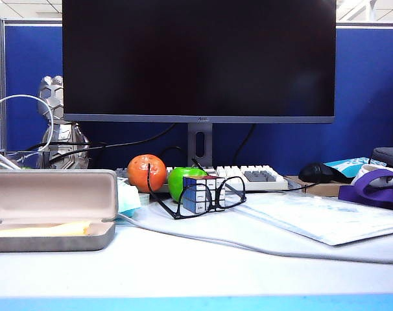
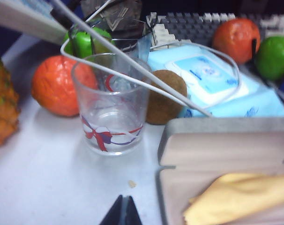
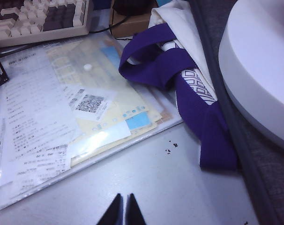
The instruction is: Pick up the glasses, fold the temples of the glasses, place the glasses into the glasses case, and finally close the glasses case.
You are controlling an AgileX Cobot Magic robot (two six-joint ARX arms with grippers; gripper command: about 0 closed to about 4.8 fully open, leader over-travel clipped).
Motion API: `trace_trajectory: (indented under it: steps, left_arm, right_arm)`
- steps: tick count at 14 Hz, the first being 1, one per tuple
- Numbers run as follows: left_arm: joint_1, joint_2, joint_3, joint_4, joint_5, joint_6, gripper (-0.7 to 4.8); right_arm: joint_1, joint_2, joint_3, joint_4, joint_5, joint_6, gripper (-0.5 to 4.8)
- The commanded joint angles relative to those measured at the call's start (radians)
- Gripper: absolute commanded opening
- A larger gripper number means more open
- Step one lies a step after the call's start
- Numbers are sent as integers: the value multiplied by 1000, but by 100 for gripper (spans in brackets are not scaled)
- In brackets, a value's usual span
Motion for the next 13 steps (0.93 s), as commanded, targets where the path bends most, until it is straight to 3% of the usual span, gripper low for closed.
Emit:
trace_trajectory:
  steps: [1, 5, 9, 13]
  left_arm:
    - [0, 0, -6, -10, -4, -37, -3]
    - [0, 0, 49, 123, -20, -48, -3]
    - [0, 7, 183, 127, -127, -94, -3]
    - [0, 126, 307, 143, -138, -93, -3]
  right_arm:
    - [1, 2, -3, -2, 7, 0, 21]
    - [1, 2, 73, 58, 14, 0, -3]
    - [1, 60, 258, 55, 16, 2, -3]
    - [1, 221, 424, 96, 0, 4, -3]
